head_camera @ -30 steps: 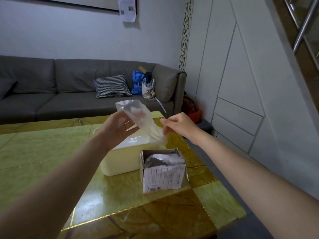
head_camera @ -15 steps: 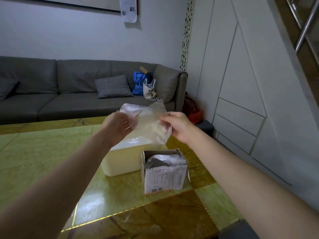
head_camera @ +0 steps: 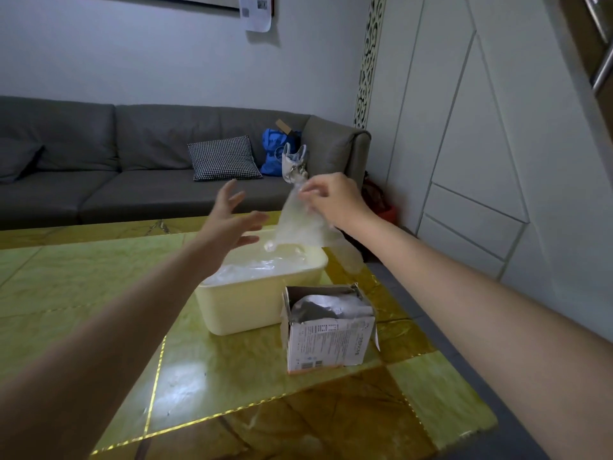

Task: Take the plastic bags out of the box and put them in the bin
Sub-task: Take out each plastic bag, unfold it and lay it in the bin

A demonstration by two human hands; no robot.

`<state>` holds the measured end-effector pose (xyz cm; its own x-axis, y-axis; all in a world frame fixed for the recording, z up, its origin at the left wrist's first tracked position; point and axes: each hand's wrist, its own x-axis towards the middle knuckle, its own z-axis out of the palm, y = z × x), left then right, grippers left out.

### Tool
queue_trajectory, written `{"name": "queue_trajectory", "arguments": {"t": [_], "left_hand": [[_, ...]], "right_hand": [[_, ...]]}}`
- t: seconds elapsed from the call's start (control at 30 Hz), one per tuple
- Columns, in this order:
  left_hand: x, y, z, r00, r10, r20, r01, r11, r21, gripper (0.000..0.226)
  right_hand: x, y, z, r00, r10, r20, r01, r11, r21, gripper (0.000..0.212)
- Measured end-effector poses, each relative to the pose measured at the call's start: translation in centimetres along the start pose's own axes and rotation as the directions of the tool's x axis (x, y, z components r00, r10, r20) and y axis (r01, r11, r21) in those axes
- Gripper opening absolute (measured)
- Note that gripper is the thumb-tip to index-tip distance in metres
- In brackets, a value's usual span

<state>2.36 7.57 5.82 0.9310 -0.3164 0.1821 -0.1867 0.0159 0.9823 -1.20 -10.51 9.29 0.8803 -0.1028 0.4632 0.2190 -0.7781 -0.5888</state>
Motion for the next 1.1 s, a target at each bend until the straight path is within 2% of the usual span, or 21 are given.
{"name": "queue_trajectory", "arguments": {"t": [0.07,0.1,0.13,0.17,0.23,0.3,0.33,0.37,0.4,0.43,0.5,0.57,0.63,0.7,0.73,0.77,0.83,0.93,1.0,1.07,1.1], "left_hand": [[0.1,0.4,0.4,0.974,-0.051,0.22,0.052,0.999,0.002,0.076],[0.2,0.3,0.3,0.952,-0.088,0.292,0.09,0.996,0.007,0.064],[0.4,0.2,0.2,0.937,-0.114,0.33,0.118,0.993,0.006,0.052],[0.6,-0.1,-0.2,0.938,-0.122,0.323,0.128,0.992,0.004,0.04],[1.2,-0.5,-1.6,0.967,-0.116,0.225,0.129,0.991,-0.041,0.022],[1.8,-0.7,-3.4,0.985,-0.102,0.136,0.117,0.987,-0.106,0.011],[2.0,-0.8,-4.3,0.991,-0.104,0.085,0.109,0.992,-0.059,0.01],[2.4,-1.0,-5.1,0.994,-0.109,0.021,0.107,0.992,0.071,0.01],[2.7,-1.2,-5.7,0.993,-0.107,-0.047,0.116,0.957,0.265,0.011],[3.2,-1.6,-6.2,0.989,-0.087,-0.116,0.132,0.874,0.468,0.01],[4.3,-2.5,-6.7,0.969,0.034,-0.245,0.169,0.629,0.758,0.011],[4.7,-3.0,-6.2,0.951,0.157,-0.265,0.164,0.469,0.868,0.026],[4.7,-3.0,-5.0,0.972,0.204,-0.118,0.025,0.408,0.913,0.038],[4.7,-3.6,-3.7,0.989,0.101,0.109,-0.138,0.354,0.925,0.043],[4.7,-4.1,-3.0,0.98,-0.035,0.197,-0.175,0.329,0.928,0.047],[4.6,-4.5,-2.4,0.95,-0.199,0.241,-0.178,0.289,0.941,0.051],[4.6,-5.5,-1.7,0.873,-0.436,0.218,-0.161,0.164,0.973,0.052],[5.2,-6.6,-1.4,0.828,-0.536,0.163,-0.135,0.091,0.987,0.055],[5.8,-6.9,-1.7,0.808,-0.569,0.151,-0.112,0.102,0.988,0.055],[6.4,-7.2,-2.0,0.805,-0.572,0.154,-0.109,0.113,0.988,0.056],[6.8,-7.4,-2.1,0.804,-0.573,0.159,-0.112,0.117,0.987,0.057]], "right_hand": [[0.3,-2.2,1.1,0.965,-0.116,0.235,0.133,0.989,-0.058,0.02],[0.5,-3.1,1.7,0.948,-0.151,0.281,0.17,0.984,-0.045,0.02],[0.9,-3.9,2.1,0.948,-0.172,0.267,0.175,0.984,0.013,0.018],[1.3,-4.4,2.3,0.963,-0.171,0.206,0.155,0.983,0.094,0.017],[2.6,-4.5,2.4,0.995,-0.101,0.025,0.09,0.958,0.272,0.016],[3.7,-3.3,2.3,0.992,0.015,-0.128,0.028,0.946,0.324,0.017],[4.0,-2.3,2.5,0.985,0.07,-0.161,-0.016,0.949,0.315,0.017],[4.0,-1.2,3.0,0.977,0.123,-0.172,-0.068,0.953,0.297,0.017],[3.8,0.1,3.6,0.968,0.181,-0.175,-0.128,0.952,0.278,0.016],[3.7,1.6,4.5,0.956,0.237,-0.173,-0.184,0.943,0.277,0.015],[3.5,4.3,6.4,0.936,0.325,-0.138,-0.27,0.911,0.312,0.015],[3.1,6.0,7.8,0.925,0.371,-0.08,-0.328,0.888,0.322,0.019],[2.7,6.7,8.4,0.927,0.373,-0.029,-0.351,0.894,0.278,0.015],[2.4,6.8,8.8,0.932,0.361,0.03,-0.357,0.904,0.236,0.019],[2.4,6.8,9.0,0.937,0.345,0.056,-0.349,0.917,0.192,0.023],[2.4,6.8,9.1,0.941,0.33,0.076,-0.337,0.932,0.135,0.025],[2.5,6.7,9.3,0.942,0.318,0.105,-0.322,0.947,0.018,0.027],[2.6,6.3,8.9,0.951,0.282,0.127,-0.244,0.935,-0.256,0.038],[2.8,5.5,8.2,0.981,0.151,0.126,-0.087,0.907,-0.413,0.04],[3.0,4.5,7.5,0.976,0.041,0.214,0.072,0.866,-0.495,0.037],[3.1,4.2,7.5,0.956,0.044,0.291,0.106,0.871,-0.479,0.039]]}}
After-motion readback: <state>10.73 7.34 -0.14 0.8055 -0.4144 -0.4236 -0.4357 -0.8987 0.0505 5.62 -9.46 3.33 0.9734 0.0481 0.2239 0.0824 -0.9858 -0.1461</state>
